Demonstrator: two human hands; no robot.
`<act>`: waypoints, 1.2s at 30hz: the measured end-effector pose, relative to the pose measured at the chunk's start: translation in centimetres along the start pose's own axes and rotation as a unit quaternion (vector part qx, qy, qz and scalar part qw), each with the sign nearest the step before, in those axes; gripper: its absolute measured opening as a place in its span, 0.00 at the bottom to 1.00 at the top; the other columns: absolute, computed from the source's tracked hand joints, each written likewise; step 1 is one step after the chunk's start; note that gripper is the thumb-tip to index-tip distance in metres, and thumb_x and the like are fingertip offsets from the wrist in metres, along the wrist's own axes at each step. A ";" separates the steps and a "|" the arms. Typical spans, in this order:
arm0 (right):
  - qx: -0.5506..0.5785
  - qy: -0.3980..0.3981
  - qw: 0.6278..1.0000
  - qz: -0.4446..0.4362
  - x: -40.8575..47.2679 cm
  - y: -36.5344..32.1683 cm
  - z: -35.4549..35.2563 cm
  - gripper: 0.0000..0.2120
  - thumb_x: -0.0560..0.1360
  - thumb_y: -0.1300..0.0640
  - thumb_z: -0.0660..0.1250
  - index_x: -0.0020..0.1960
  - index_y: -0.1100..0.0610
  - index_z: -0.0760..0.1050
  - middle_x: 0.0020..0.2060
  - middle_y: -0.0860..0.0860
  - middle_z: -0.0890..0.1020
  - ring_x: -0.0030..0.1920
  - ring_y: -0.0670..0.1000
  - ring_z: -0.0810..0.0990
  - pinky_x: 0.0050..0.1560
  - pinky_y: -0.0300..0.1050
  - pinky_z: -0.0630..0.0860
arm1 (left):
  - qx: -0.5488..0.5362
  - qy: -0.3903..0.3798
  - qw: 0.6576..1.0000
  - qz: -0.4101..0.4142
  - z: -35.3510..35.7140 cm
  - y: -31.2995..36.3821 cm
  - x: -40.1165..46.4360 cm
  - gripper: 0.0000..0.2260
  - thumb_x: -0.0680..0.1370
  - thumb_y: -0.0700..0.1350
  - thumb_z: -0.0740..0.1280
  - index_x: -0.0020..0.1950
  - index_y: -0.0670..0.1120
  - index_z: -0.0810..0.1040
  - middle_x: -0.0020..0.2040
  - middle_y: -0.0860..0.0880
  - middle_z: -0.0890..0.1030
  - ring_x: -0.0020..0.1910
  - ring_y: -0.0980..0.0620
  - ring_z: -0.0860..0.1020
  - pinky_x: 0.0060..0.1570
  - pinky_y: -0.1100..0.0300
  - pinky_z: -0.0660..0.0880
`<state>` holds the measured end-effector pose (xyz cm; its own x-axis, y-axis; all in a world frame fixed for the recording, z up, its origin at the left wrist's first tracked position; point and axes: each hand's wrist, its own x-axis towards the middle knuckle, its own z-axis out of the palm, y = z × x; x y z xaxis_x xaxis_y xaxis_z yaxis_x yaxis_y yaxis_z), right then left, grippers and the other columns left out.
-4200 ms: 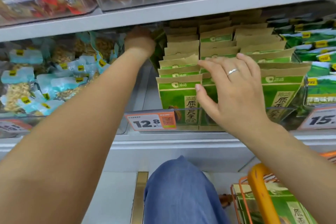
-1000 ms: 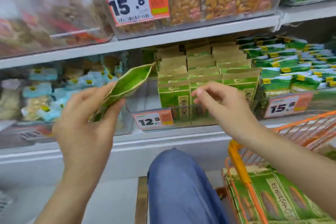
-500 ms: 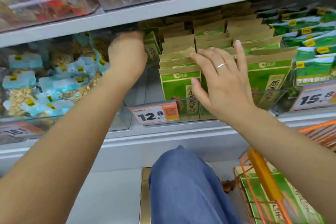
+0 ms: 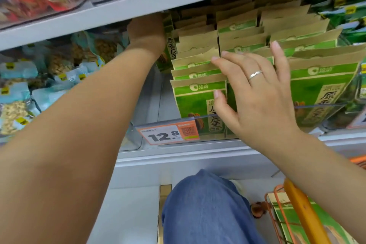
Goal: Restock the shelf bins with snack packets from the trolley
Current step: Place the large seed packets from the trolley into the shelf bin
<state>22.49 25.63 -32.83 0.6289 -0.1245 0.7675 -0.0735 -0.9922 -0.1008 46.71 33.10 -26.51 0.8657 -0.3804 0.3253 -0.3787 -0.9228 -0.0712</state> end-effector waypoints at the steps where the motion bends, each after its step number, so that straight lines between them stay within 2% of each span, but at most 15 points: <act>1: 0.001 0.000 1.000 0.000 0.0 0.0 0.0 0.20 0.77 0.52 0.59 0.65 0.59 0.75 0.59 0.56 0.79 0.59 0.58 0.77 0.73 0.60 0.54 | -0.005 -0.007 1.000 -0.001 0.1 0.3 -0.1 0.14 0.80 0.36 0.61 0.64 0.40 0.74 0.64 0.39 0.75 0.64 0.38 0.73 0.59 0.48 0.72; 7: 0.007 -0.003 1.000 -0.001 0.0 0.1 0.1 0.20 0.77 0.52 0.59 0.64 0.59 0.75 0.59 0.55 0.79 0.59 0.57 0.77 0.73 0.59 0.55 | -0.047 -0.024 0.999 0.005 0.5 0.6 0.5 0.14 0.79 0.37 0.62 0.65 0.41 0.74 0.65 0.39 0.75 0.65 0.40 0.73 0.59 0.51 0.72; 12: 0.009 0.002 1.000 -0.002 0.0 0.1 0.1 0.19 0.77 0.52 0.59 0.65 0.59 0.76 0.59 0.55 0.80 0.58 0.57 0.77 0.73 0.59 0.55 | -0.028 0.004 0.999 -0.020 0.6 0.5 0.6 0.15 0.79 0.37 0.61 0.65 0.41 0.73 0.65 0.39 0.75 0.65 0.39 0.72 0.59 0.49 0.71; 17: 0.005 -0.001 1.000 -0.002 -0.1 0.1 -0.2 0.19 0.77 0.53 0.59 0.65 0.58 0.75 0.60 0.55 0.80 0.57 0.56 0.78 0.73 0.58 0.56 | -0.016 0.008 1.000 0.024 0.7 -0.7 0.4 0.19 0.78 0.41 0.63 0.69 0.41 0.69 0.68 0.38 0.72 0.67 0.37 0.69 0.66 0.48 0.66; 22: -0.003 -0.012 1.000 -0.003 -0.1 0.0 -0.3 0.20 0.77 0.52 0.59 0.66 0.58 0.75 0.60 0.55 0.79 0.57 0.56 0.78 0.72 0.57 0.58 | -0.051 -0.039 0.997 0.042 -1.1 -1.3 -2.6 0.28 0.78 0.43 0.65 0.75 0.39 0.60 0.72 0.37 0.64 0.70 0.37 0.64 0.68 0.48 0.64; 25: 0.015 -0.055 0.998 -0.025 -0.1 0.5 -1.2 0.22 0.76 0.53 0.60 0.68 0.58 0.72 0.63 0.55 0.77 0.63 0.57 0.75 0.73 0.57 0.55 | -0.045 -0.065 0.995 0.060 -2.4 -2.5 -6.5 0.29 0.76 0.47 0.67 0.74 0.40 0.61 0.69 0.34 0.68 0.66 0.34 0.68 0.63 0.46 0.68; 28: 0.052 -0.102 0.992 -0.054 -0.3 1.6 -3.3 0.26 0.76 0.53 0.60 0.72 0.58 0.66 0.70 0.57 0.71 0.72 0.57 0.65 0.75 0.54 0.52 | -0.065 0.067 0.987 0.127 -3.6 -3.9 -11.6 0.24 0.75 0.45 0.68 0.68 0.36 0.68 0.61 0.32 0.73 0.61 0.33 0.70 0.61 0.45 0.67; 29: 0.064 -0.103 0.991 -0.057 -0.5 2.0 -4.3 0.26 0.76 0.54 0.61 0.72 0.58 0.66 0.71 0.57 0.69 0.73 0.57 0.63 0.75 0.53 0.52 | -0.074 0.097 0.982 0.143 -3.9 -4.1 -13.0 0.21 0.75 0.43 0.67 0.66 0.36 0.71 0.58 0.33 0.75 0.59 0.33 0.71 0.60 0.44 0.68; 30: 0.072 -0.101 0.991 -0.057 -0.9 2.4 -5.2 0.25 0.75 0.55 0.61 0.72 0.58 0.67 0.71 0.57 0.69 0.73 0.57 0.62 0.75 0.53 0.52 | -0.081 0.089 0.981 0.150 -3.9 -4.1 -13.9 0.17 0.76 0.42 0.64 0.63 0.37 0.75 0.57 0.33 0.77 0.57 0.33 0.73 0.58 0.45 0.70; 33: 0.073 -0.098 0.990 -0.070 -2.6 3.4 -7.7 0.24 0.75 0.56 0.62 0.70 0.58 0.68 0.71 0.56 0.69 0.73 0.56 0.63 0.75 0.53 0.54 | -0.107 -0.054 0.989 0.085 -3.6 -2.8 -14.2 0.15 0.79 0.39 0.59 0.62 0.43 0.79 0.58 0.35 0.79 0.57 0.35 0.75 0.53 0.48 0.72; 34: 0.072 -0.101 0.990 -0.069 -3.1 3.7 -8.5 0.24 0.75 0.56 0.61 0.70 0.58 0.69 0.71 0.56 0.69 0.73 0.56 0.63 0.75 0.54 0.54 | -0.151 -0.067 0.985 0.056 -3.6 -2.2 -13.8 0.15 0.79 0.39 0.58 0.63 0.43 0.79 0.60 0.36 0.79 0.59 0.36 0.75 0.55 0.50 0.71; 36: 0.079 -0.111 0.990 -0.045 -3.9 4.8 -10.1 0.23 0.75 0.55 0.60 0.69 0.58 0.70 0.70 0.55 0.70 0.73 0.55 0.64 0.75 0.52 0.55 | -0.277 -0.035 0.960 -0.001 -3.9 -1.6 -12.6 0.15 0.80 0.39 0.59 0.64 0.43 0.78 0.62 0.40 0.79 0.62 0.41 0.75 0.59 0.55 0.70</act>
<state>11.88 21.26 -29.90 0.7833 -0.0130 0.6215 0.1021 -0.9835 -0.1492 35.16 39.61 -26.79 0.8790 -0.4002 0.2594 -0.4766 -0.7565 0.4478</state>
